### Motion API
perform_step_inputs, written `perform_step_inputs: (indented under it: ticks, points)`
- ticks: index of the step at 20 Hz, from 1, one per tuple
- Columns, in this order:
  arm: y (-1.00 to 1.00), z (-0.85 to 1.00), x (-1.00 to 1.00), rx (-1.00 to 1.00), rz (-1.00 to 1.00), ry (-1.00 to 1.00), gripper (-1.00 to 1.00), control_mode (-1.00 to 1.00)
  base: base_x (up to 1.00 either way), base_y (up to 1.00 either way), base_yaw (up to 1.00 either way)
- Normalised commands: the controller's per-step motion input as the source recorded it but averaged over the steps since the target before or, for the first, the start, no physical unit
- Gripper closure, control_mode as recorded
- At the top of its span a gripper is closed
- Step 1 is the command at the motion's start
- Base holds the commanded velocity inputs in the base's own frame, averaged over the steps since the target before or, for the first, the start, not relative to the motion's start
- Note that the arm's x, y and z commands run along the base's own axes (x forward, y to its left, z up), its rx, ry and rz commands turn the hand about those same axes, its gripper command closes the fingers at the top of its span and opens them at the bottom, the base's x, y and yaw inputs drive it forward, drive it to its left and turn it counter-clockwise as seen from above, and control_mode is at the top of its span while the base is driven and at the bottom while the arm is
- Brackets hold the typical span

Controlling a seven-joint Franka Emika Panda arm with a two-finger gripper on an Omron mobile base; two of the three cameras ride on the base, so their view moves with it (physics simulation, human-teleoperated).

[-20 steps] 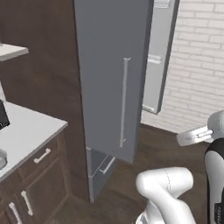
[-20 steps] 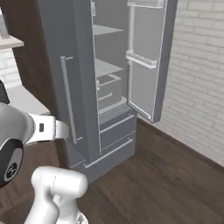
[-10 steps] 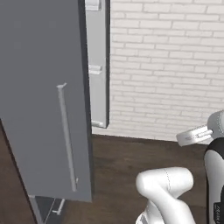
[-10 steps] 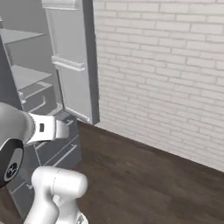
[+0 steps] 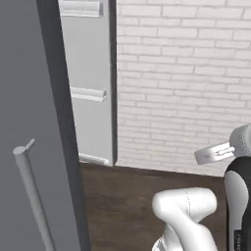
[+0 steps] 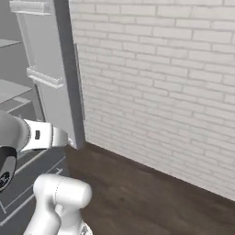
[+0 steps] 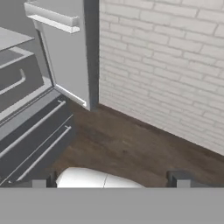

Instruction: Place one garlic and one steak in each tupperware on the nearby counter, to pack two identical lunches.

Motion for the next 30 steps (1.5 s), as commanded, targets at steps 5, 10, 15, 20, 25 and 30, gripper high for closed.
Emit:
perform_step_inputs:
  ticks: [5,10,15,20,25,30]
  points:
    - [0.00,0.00,0.00,0.00,0.00,0.00,-1.00,1.00,0.90,0.00,0.67]
    - [0.00,0.00,0.00,0.00,0.00,0.00,-1.00,1.00,0.39,0.13,0.75]
    - [0.00,0.00,0.00,0.00,0.00,0.00,-1.00,1.00,0.06,0.24,0.70]
    - [0.00,0.00,0.00,0.00,0.00,0.00,-1.00,1.00,0.54,-0.20,0.55]
    - [0.00,0.00,0.00,0.00,0.00,0.00,-1.00,1.00,0.72,-0.02,0.43]
    - [0.00,0.00,0.00,0.00,0.00,0.00,-1.00,1.00,0.57,-0.10,0.34]
